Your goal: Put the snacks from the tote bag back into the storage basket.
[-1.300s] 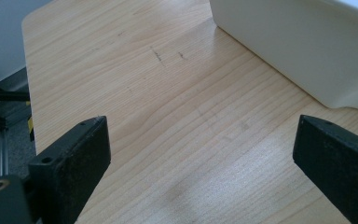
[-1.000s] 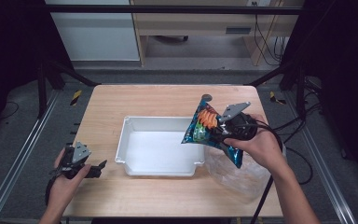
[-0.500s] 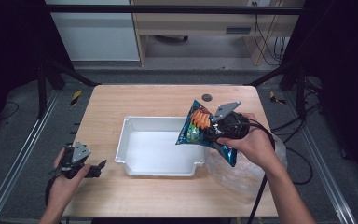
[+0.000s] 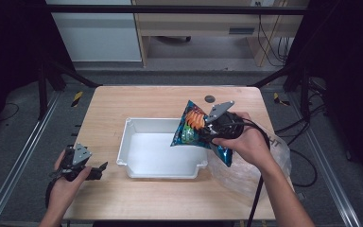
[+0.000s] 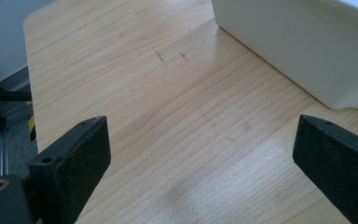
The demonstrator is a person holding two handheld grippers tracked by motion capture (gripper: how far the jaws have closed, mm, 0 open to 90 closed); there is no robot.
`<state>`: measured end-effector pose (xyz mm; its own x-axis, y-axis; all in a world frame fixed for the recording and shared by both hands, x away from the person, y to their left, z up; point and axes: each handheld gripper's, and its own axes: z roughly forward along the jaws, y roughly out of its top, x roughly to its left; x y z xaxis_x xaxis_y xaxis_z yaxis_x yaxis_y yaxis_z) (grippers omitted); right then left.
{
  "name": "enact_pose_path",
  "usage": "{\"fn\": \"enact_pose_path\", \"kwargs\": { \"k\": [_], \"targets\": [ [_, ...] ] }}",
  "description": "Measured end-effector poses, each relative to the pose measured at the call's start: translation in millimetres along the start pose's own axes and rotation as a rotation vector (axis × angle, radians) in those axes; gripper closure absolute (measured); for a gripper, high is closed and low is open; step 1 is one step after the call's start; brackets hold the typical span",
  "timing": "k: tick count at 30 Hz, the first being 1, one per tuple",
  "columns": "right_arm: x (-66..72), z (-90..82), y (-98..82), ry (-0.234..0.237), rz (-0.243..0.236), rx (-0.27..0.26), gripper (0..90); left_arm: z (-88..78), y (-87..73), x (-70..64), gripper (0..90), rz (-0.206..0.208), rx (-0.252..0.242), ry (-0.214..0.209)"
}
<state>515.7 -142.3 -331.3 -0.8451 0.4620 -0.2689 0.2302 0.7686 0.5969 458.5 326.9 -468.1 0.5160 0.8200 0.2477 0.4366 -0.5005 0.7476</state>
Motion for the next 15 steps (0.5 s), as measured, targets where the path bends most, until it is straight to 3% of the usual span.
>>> {"fn": "enact_pose_path", "kwargs": {
  "k": [15],
  "targets": [
    [3.5,12.5,16.1,0.019,-0.034,-0.015,43.2,0.4,0.3,0.5,3.6,0.000,0.000,0.000]
  ]
}}
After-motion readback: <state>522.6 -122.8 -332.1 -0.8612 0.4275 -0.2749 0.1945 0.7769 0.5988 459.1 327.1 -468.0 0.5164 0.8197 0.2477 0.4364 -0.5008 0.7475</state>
